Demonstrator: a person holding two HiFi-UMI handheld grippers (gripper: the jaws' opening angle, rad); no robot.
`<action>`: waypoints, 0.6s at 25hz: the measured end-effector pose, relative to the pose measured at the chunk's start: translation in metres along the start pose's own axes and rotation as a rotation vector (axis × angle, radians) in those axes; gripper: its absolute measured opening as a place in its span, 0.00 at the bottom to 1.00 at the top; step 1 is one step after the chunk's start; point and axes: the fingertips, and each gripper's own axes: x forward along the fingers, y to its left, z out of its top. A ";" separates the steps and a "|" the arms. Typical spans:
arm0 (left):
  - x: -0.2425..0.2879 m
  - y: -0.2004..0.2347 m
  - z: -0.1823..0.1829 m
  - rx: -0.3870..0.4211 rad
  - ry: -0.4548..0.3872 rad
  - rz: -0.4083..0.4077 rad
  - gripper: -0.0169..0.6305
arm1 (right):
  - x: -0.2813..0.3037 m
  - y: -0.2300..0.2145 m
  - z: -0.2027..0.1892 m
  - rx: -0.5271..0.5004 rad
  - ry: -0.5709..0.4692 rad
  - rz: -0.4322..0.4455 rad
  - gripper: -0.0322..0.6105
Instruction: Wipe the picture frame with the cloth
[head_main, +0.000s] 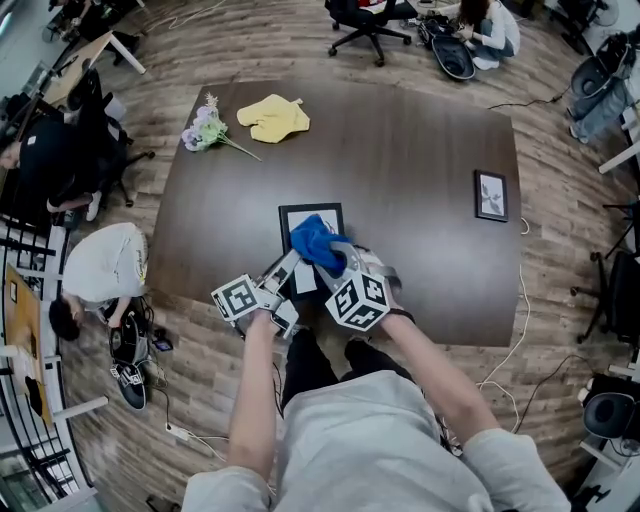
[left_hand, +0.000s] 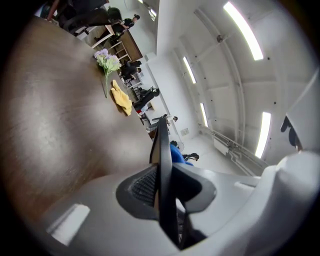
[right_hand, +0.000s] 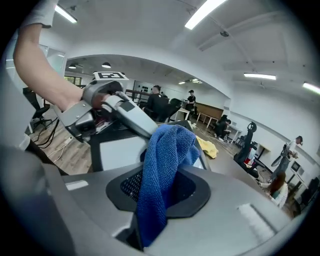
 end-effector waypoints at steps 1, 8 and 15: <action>-0.001 0.001 0.002 -0.013 -0.018 0.001 0.21 | -0.003 0.006 -0.001 -0.006 -0.001 0.013 0.18; -0.005 -0.002 0.020 -0.004 -0.096 -0.027 0.21 | -0.028 0.042 -0.014 -0.045 -0.022 0.106 0.18; -0.004 -0.010 0.014 -0.020 -0.061 -0.070 0.21 | -0.023 0.004 -0.030 -0.023 0.019 0.033 0.18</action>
